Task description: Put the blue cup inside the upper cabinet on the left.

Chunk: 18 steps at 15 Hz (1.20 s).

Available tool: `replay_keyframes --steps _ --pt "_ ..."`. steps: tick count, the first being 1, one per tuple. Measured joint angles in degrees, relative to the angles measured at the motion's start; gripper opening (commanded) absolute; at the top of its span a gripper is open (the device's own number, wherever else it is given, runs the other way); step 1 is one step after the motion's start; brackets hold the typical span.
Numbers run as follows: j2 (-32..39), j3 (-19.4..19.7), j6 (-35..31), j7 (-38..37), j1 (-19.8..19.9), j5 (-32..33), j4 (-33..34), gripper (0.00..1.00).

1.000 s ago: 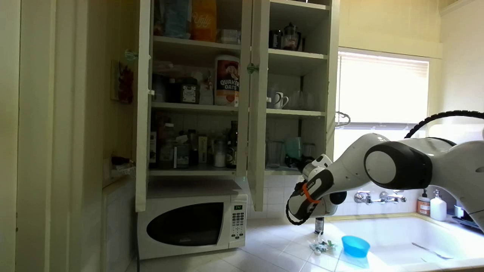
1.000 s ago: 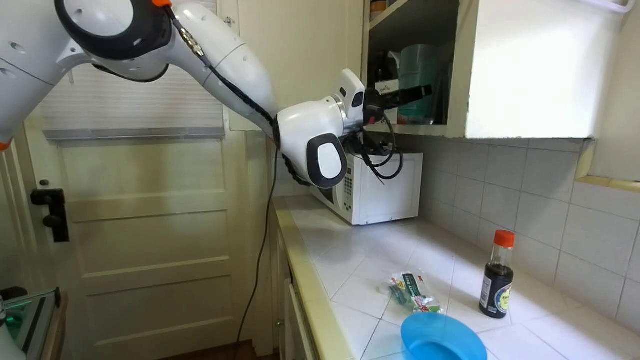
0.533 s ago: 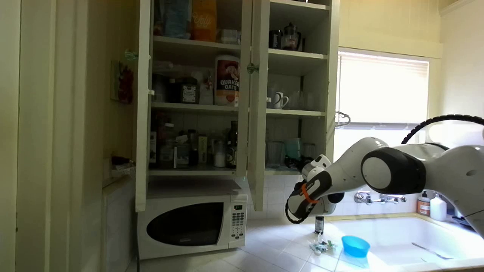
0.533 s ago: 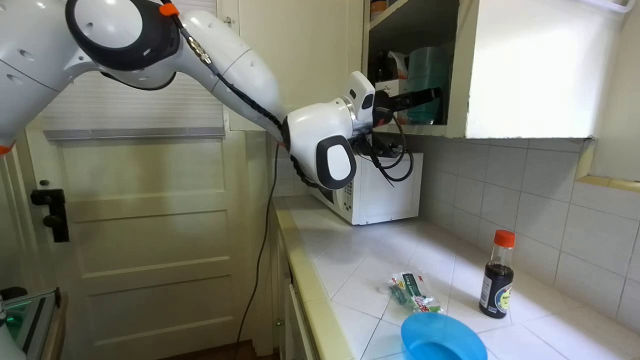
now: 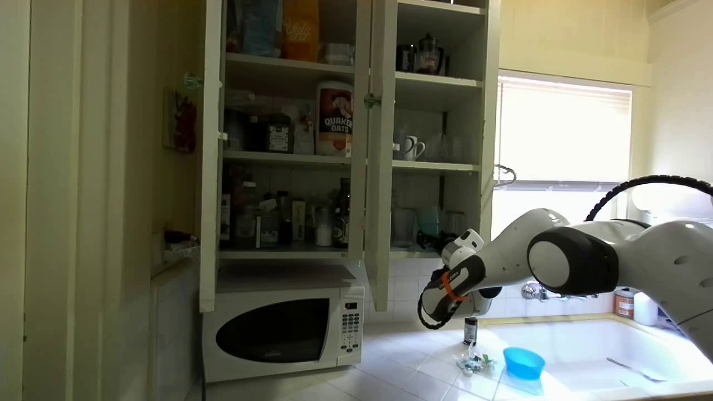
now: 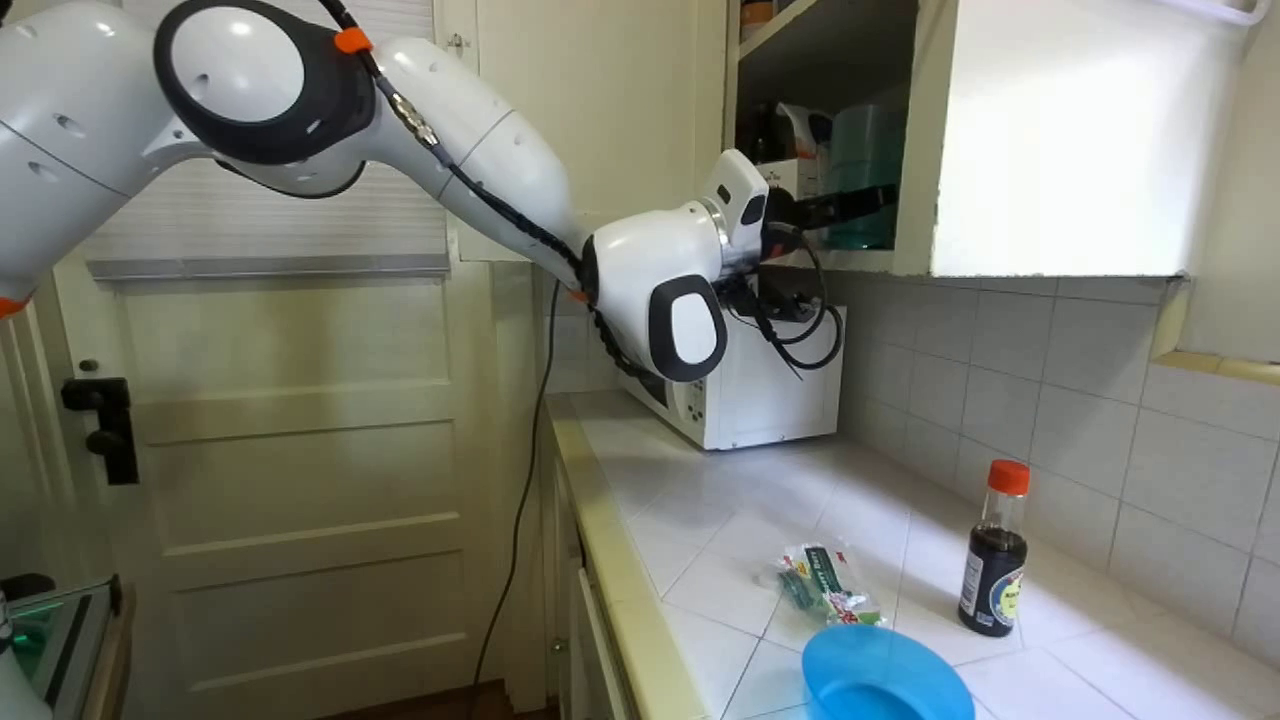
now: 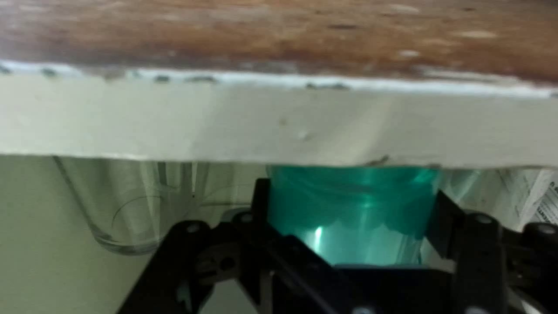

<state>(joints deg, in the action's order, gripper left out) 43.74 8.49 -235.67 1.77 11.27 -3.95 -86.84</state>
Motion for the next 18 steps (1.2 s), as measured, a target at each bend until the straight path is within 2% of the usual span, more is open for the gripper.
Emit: replay_keyframes --steps 18 --pt "0.88 -1.3 -1.74 0.03 -0.35 2.06 0.37 0.56"
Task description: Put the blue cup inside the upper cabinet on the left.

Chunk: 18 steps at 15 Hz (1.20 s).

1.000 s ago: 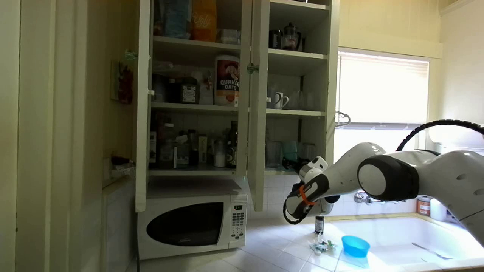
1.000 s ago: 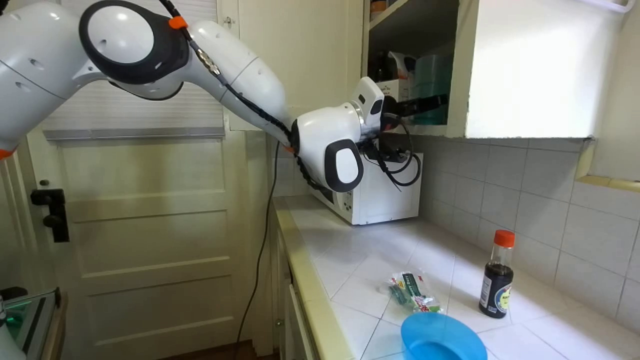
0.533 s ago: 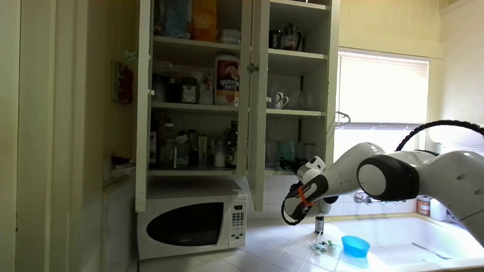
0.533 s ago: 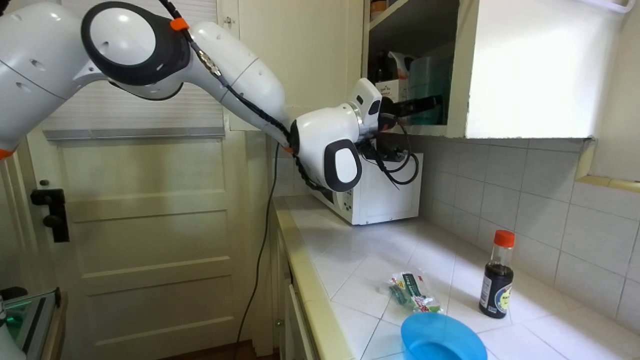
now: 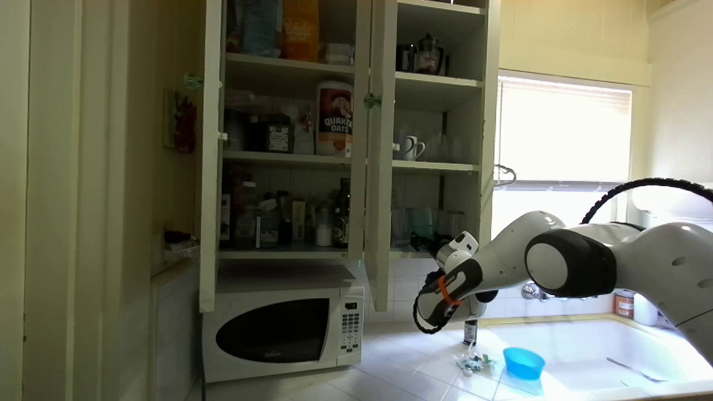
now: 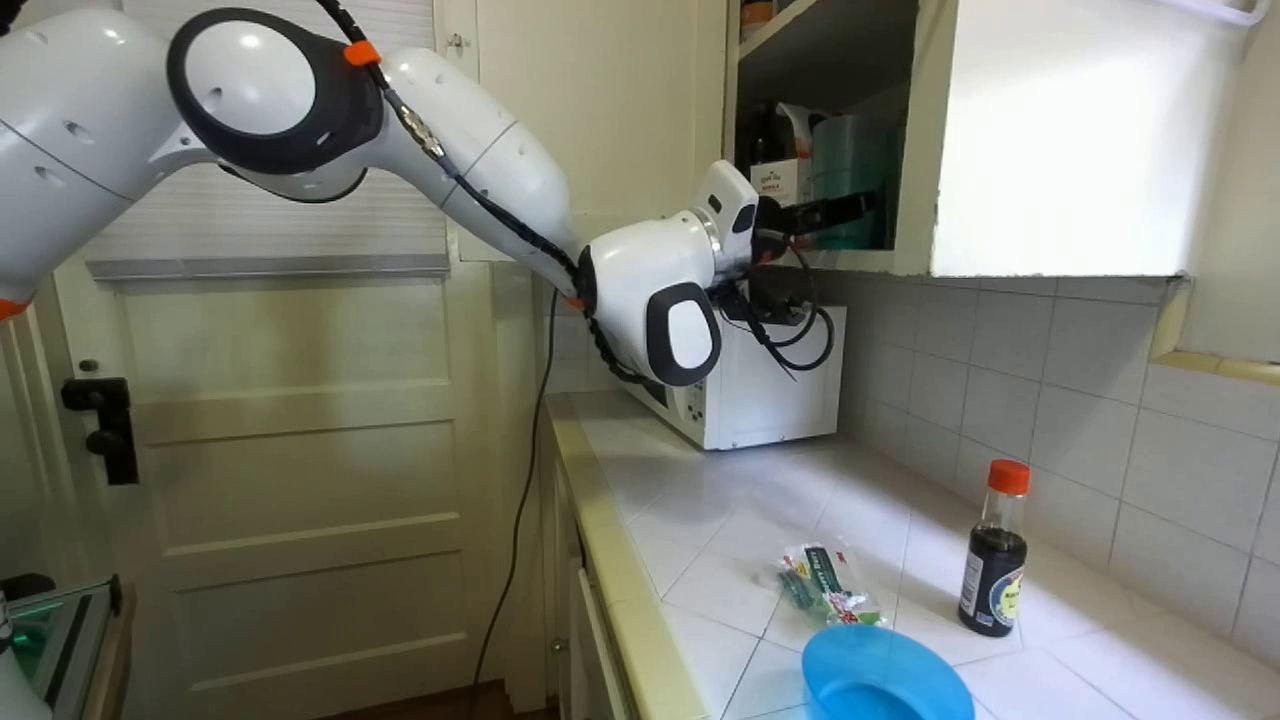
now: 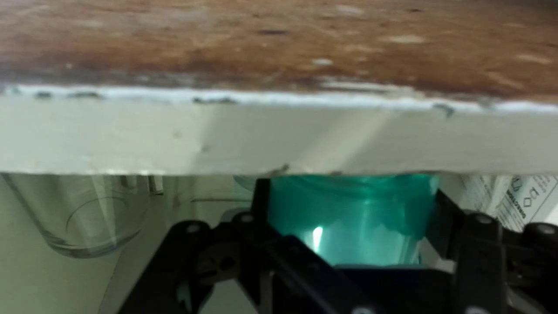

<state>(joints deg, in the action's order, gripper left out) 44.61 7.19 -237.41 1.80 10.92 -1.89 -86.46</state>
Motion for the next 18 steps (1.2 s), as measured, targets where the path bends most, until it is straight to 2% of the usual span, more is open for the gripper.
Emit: replay_keyframes --steps 18 --pt "0.69 0.0 -3.64 1.22 -0.3 -3.26 -0.56 0.56"
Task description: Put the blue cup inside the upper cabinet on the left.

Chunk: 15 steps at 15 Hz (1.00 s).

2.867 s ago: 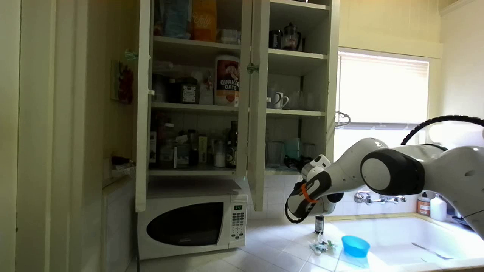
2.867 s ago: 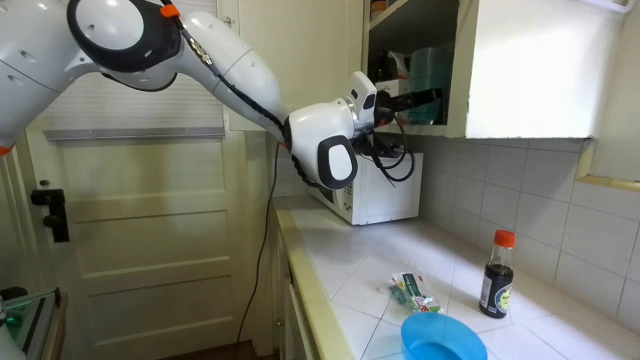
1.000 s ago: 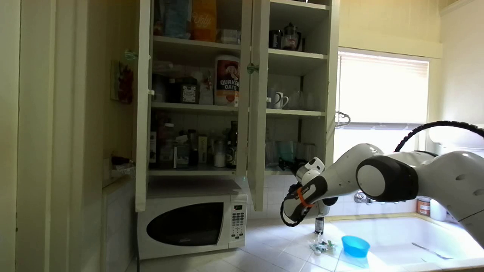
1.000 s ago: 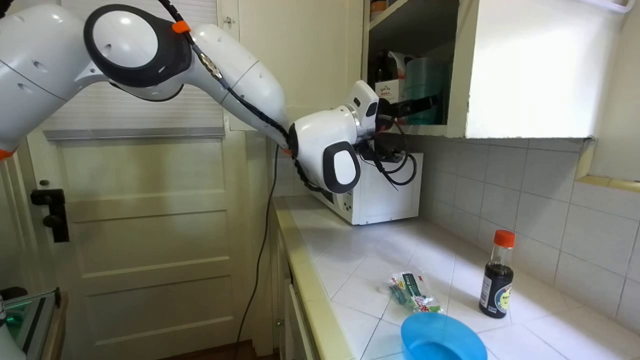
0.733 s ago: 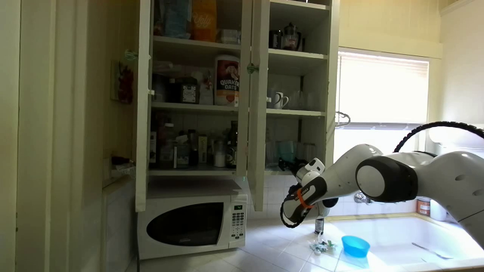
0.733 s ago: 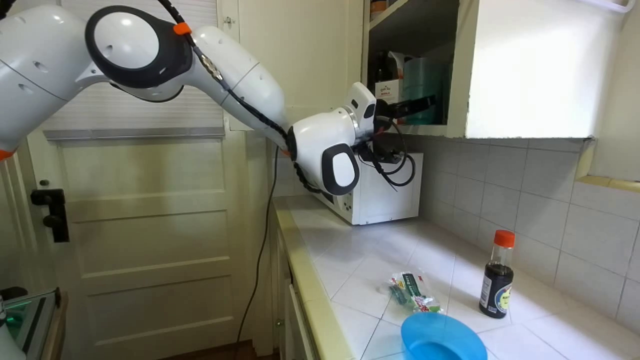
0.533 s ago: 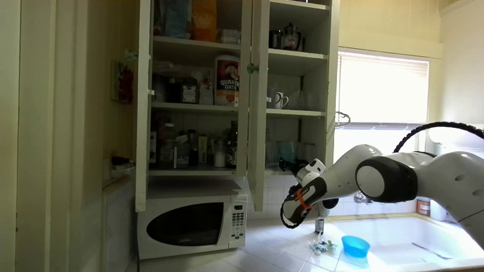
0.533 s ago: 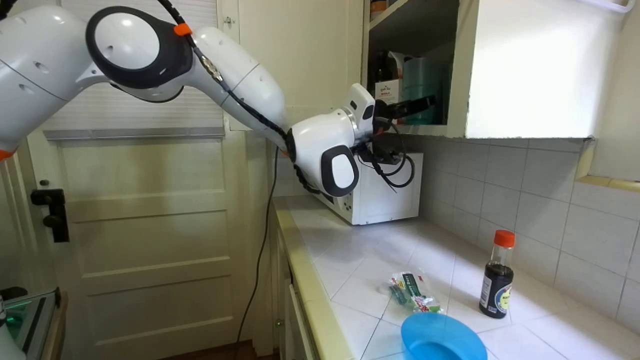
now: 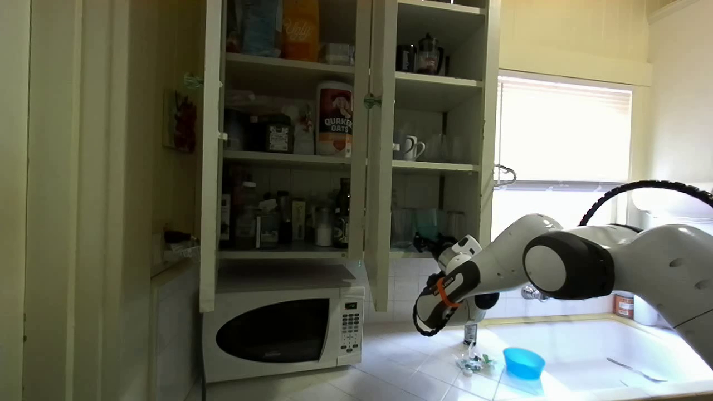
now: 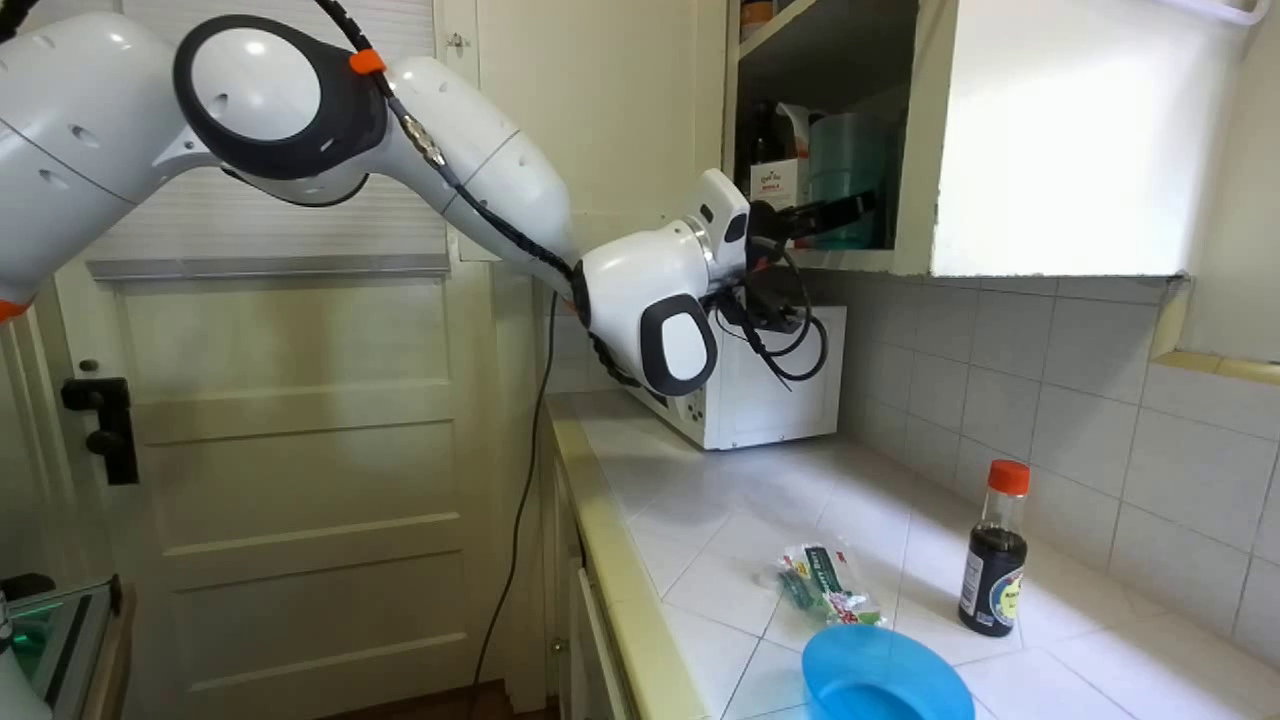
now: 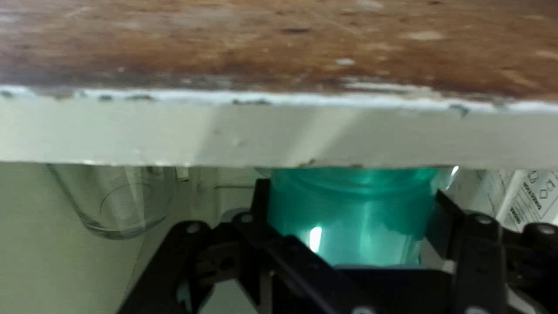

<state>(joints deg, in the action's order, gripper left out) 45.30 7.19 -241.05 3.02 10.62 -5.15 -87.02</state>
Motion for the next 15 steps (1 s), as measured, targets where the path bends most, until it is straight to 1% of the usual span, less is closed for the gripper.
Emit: replay_keyframes --steps 3,4,5,6,7,15 --pt "0.03 0.0 -0.02 0.02 0.0 -0.93 0.01 0.56" --pt "0.03 0.0 -0.02 0.02 0.0 -1.12 0.01 0.77" --pt "0.03 0.0 -0.02 0.02 0.0 -1.24 0.01 0.95" --pt "0.03 0.0 -0.02 0.02 0.0 -1.35 0.01 0.97" --pt "0.03 -0.01 -0.02 0.02 0.0 -1.46 0.01 1.0" --pt "0.08 -0.08 -0.02 0.02 -0.2 -1.6 0.02 1.0"
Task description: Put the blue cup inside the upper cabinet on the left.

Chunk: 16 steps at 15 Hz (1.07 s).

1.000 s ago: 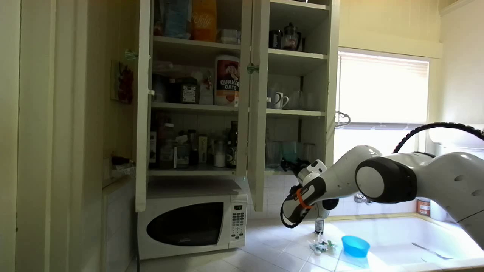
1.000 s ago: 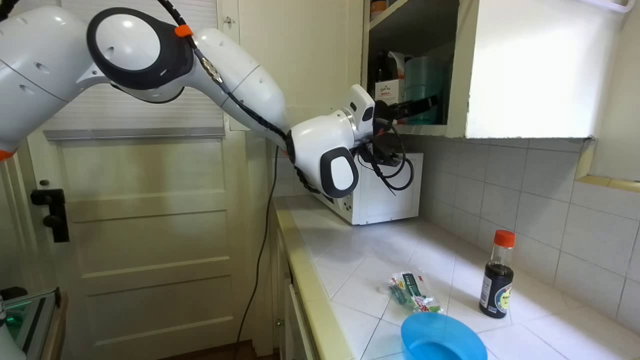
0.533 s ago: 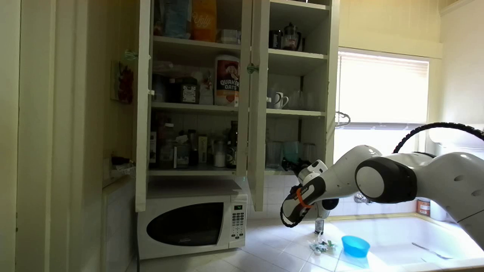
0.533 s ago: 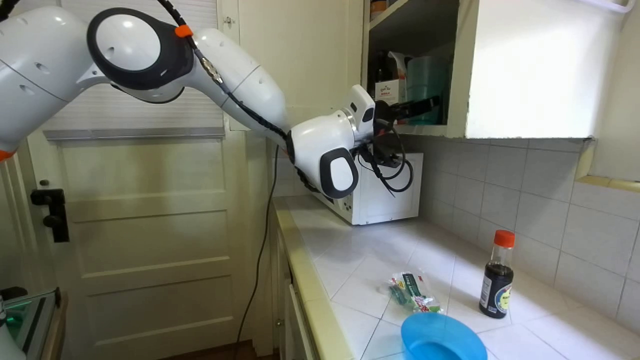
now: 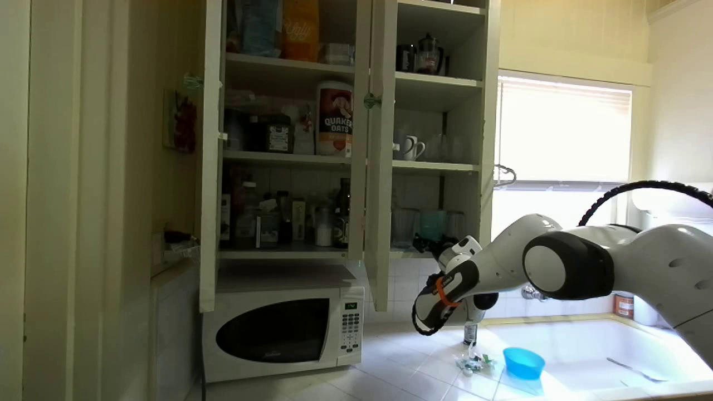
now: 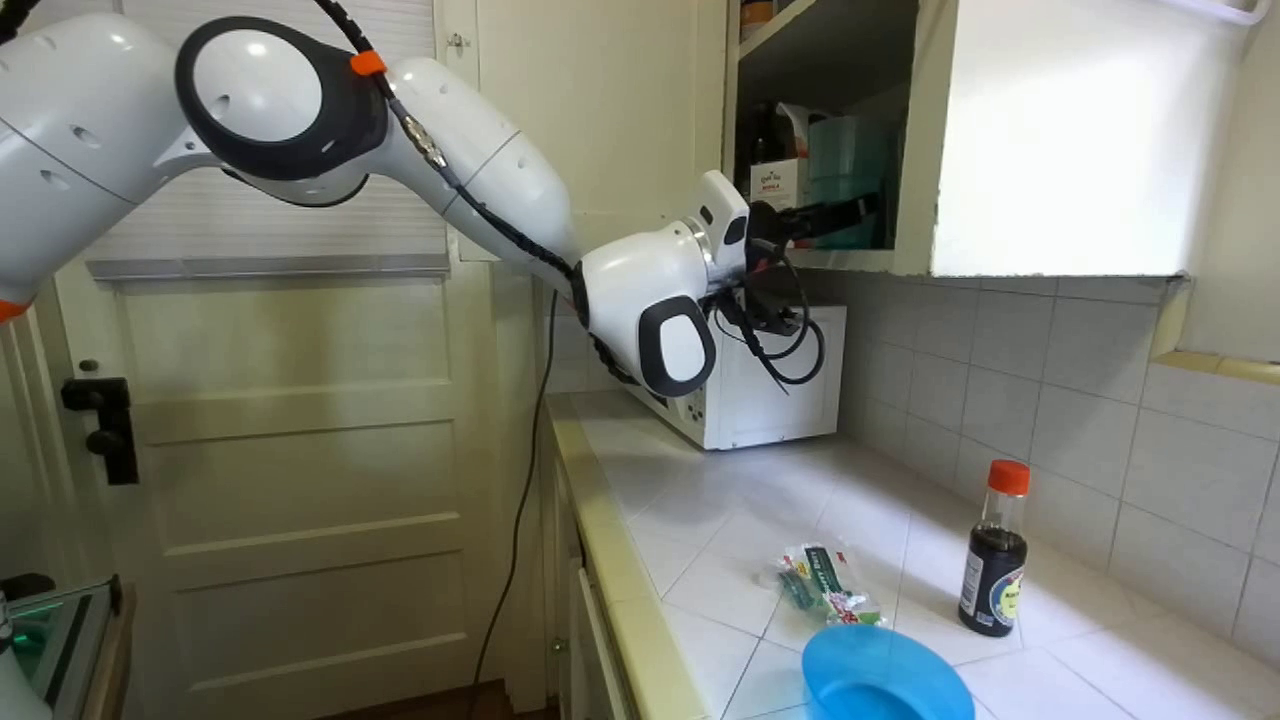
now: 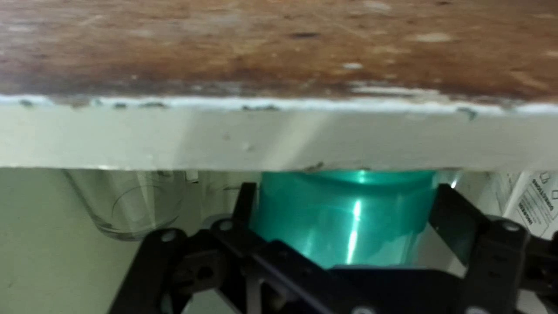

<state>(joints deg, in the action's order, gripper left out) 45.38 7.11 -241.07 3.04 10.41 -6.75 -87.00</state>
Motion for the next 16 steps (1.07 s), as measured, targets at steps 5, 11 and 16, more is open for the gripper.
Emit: replay_keyframes --steps 5,11,16 --pt "0.0 0.0 0.0 0.0 -0.04 -0.08 0.0 1.0" --pt "-0.05 -0.06 -0.46 0.0 -0.54 -0.09 0.2 1.0" --pt "-0.09 -0.17 -0.46 0.31 -1.01 -1.06 0.63 1.0"
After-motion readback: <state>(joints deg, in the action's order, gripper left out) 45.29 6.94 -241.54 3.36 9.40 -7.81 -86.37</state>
